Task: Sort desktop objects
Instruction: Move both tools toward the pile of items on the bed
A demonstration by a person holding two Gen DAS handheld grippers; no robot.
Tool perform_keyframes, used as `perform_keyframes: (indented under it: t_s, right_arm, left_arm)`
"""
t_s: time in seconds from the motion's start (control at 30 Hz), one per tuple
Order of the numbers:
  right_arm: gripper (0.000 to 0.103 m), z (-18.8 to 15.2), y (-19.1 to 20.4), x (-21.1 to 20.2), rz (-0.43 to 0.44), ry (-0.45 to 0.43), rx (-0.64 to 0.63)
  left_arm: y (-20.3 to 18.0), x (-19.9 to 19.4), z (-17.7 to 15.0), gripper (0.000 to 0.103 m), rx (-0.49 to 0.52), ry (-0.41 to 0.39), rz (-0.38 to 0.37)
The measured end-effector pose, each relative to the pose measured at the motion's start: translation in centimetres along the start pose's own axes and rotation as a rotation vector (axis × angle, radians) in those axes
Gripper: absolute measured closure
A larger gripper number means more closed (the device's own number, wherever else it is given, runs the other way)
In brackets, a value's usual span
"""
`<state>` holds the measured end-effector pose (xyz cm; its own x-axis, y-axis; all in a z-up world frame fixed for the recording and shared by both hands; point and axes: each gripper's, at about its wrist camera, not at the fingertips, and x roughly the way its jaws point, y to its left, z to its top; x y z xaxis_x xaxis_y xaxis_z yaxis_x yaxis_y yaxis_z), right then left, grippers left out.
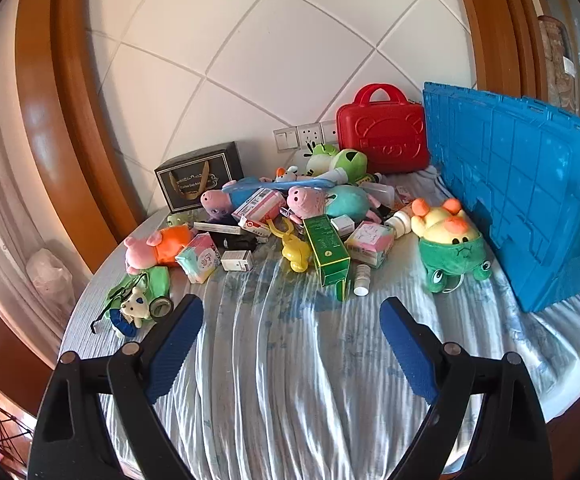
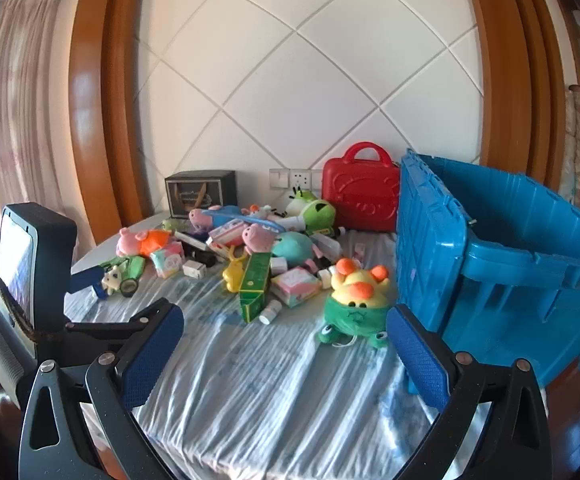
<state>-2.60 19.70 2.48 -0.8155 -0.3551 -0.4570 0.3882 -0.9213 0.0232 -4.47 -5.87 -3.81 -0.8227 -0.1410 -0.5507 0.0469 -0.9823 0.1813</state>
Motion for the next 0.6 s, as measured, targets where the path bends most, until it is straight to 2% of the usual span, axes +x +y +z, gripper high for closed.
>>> perform_keyframes:
  t_s: [0.37, 0.6]
  right_arm:
    - [0.000, 3.0, 4.2, 8.2, -0.083, 0.052, 0.069]
    - [0.000, 3.5, 5.8, 10.8, -0.136, 0.078, 0.117]
  left_arm:
    - [6.0, 8.0, 2.6, 0.012, 0.026, 0.022, -0.090]
    - [7.8, 10.1, 3.8, 0.012, 0.061, 0.013, -0.122]
